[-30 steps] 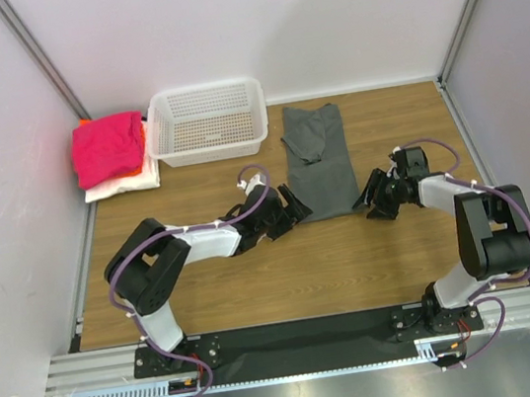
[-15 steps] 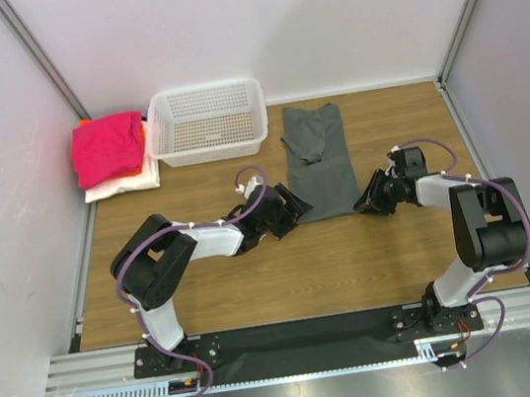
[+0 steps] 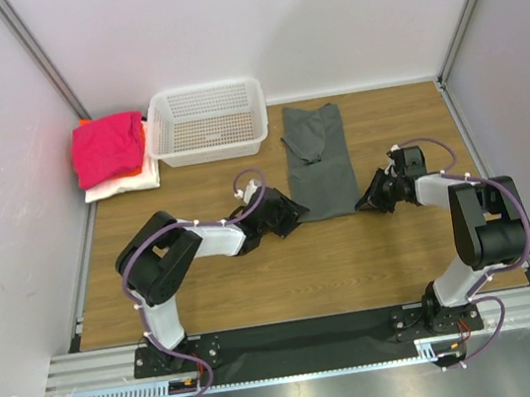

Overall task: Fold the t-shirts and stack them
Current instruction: Fold the tshirt

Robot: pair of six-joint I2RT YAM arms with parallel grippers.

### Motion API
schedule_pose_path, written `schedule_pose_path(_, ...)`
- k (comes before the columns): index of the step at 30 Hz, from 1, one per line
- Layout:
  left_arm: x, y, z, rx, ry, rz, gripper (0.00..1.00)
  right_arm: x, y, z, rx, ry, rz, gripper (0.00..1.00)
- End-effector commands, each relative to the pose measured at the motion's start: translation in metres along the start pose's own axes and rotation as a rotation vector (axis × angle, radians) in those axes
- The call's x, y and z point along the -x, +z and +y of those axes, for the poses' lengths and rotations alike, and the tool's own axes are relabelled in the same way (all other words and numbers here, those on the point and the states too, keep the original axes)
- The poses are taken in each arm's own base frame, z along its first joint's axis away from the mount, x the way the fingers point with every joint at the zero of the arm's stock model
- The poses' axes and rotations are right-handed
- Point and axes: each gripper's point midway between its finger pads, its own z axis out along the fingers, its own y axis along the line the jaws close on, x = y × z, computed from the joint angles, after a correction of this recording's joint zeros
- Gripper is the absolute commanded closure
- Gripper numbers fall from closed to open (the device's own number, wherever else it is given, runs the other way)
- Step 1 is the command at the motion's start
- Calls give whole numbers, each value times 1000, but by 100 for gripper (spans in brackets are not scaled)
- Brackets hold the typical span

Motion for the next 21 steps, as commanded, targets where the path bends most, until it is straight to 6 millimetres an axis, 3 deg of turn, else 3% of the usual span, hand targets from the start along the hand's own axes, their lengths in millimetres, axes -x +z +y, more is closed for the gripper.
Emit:
schedule_pose_path(1,0,5,41,128,5,-22,57,12,2,11,31,-20,-20,87)
schedule_pose_path(3,1,7,43,136,13,-22,70,13,2,11,32,-20,-19,92)
schedule_pose_path(4,1,7,45,142,15,-22,82,12,2,11,32,-21,-14,94)
schedule_pose_path(7,1,8,46,157,25,-16,100,9,0,9,24,-22,-8,100)
schedule_pose_path(14,5,-10,51,220,66,-27,100,-14,-14,-3,-17,-15,23,100)
schedule_pose_path(21,-14,-45,58,272,152,5,100,-49,-36,-14,-43,25,62,100)
